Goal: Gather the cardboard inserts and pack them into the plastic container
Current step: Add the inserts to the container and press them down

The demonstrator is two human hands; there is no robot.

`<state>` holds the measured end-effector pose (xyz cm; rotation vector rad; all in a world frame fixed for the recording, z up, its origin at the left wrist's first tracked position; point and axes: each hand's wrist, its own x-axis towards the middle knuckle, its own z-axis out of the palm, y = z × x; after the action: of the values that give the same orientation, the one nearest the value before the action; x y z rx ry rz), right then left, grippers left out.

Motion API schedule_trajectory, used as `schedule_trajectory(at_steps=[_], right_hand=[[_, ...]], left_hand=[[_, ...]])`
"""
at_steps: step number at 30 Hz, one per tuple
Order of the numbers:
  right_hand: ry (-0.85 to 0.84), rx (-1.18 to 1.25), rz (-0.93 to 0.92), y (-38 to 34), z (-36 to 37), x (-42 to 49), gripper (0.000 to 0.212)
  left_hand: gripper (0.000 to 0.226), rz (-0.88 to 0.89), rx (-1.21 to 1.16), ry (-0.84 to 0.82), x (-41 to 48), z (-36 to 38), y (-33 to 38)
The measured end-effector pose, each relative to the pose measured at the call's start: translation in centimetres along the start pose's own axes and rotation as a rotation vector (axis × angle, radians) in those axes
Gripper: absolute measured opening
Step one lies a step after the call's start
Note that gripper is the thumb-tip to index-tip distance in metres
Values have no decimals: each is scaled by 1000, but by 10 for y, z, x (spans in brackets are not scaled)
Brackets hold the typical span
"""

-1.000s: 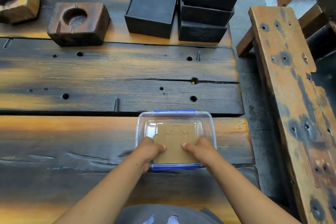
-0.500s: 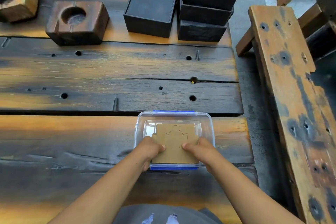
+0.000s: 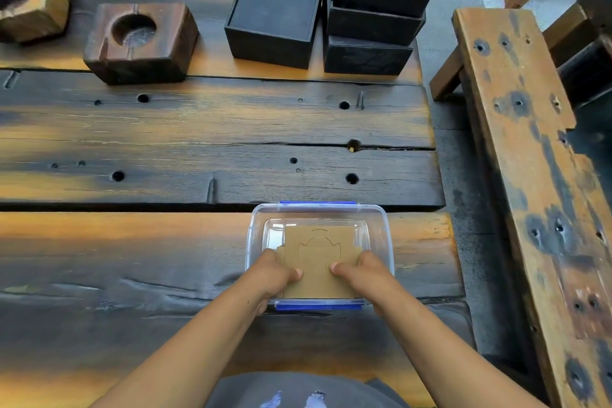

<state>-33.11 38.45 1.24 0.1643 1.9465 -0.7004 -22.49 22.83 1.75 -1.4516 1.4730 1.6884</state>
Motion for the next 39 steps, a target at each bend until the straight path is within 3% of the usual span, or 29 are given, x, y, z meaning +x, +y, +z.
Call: schedule_trajectory(at_steps=[14,20,28,32,35,39], right_hand=[[14,16,-6,2,-2,-1,52],[5,7,-1,2,-3,-1,53],[2,-6,-32,2,-3,0,55],[-3,32,-82,-2,-13,1,57],[68,-168,-204,-14,-19,1,75],[42,-512,-246,-35,-22,6,60]], left_hand=[[51,1,89,11,1,4,2],[39,6,112,-2,2,1,2],[49,15,155,-13,0,-1,4],[73,73,174,-16,-3,-8,14],[70,171,379,-33,-2,-14,29],[54,158,656,-90,4,-21,44]])
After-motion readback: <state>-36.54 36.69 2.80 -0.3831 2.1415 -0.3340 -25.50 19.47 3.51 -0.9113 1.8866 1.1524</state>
